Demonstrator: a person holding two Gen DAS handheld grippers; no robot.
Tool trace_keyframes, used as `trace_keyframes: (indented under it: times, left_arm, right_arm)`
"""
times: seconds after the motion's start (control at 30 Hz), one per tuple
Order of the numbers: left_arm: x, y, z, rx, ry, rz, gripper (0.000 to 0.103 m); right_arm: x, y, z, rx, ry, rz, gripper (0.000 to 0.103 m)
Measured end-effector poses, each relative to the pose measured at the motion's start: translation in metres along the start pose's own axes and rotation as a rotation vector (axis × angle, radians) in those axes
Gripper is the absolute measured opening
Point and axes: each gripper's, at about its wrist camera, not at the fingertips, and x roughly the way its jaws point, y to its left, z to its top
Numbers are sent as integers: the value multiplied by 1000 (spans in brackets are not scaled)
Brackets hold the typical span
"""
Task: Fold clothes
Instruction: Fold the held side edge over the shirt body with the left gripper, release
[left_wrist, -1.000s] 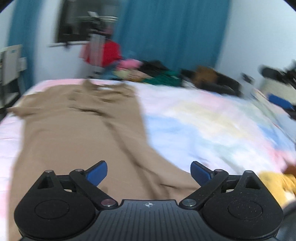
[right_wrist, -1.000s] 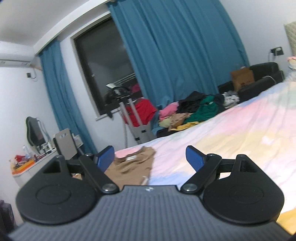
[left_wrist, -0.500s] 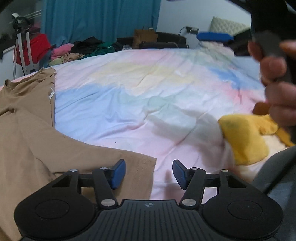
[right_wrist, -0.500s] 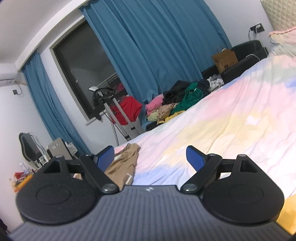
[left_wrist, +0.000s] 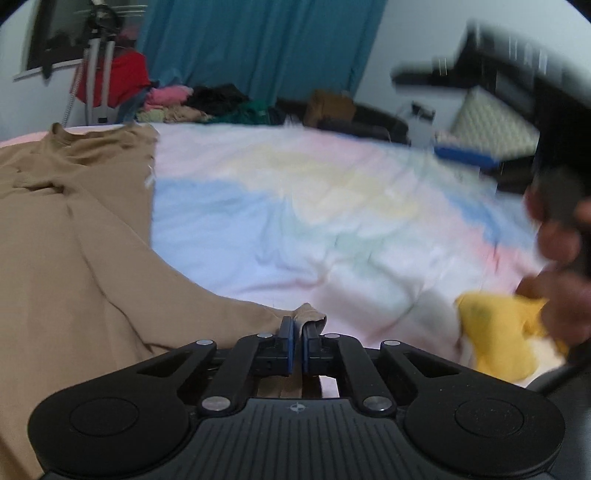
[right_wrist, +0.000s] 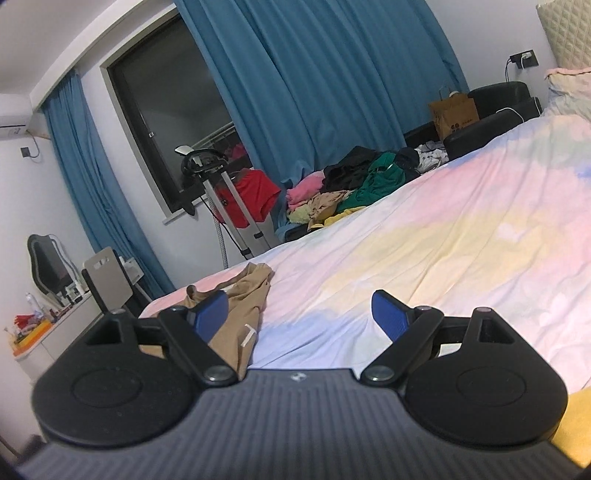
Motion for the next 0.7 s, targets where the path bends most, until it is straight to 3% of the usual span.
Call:
trace_keyframes:
  times: [0.23,0.33,0.47,0.6,0.7]
  left_arm:
    - [-86,36,6,-223,-76,-4,4]
    - [-127,54,-3,-295,-86,35,4]
    - [-162,89,-22,-412,11,139,4]
    - [-166,119,-38,-447,150,318,0]
    - [-164,133,-45,-510,234,317,1]
  right_arm:
    - [-6,0,1,1,-11,10,86]
    - [-7,2,0,-5,-9,21,86]
    - [-5,7,-2,-17,18,29,86]
    - [-2,16,-7,-51,58,37,86]
    - [1,21,-11,-62,100,46,86]
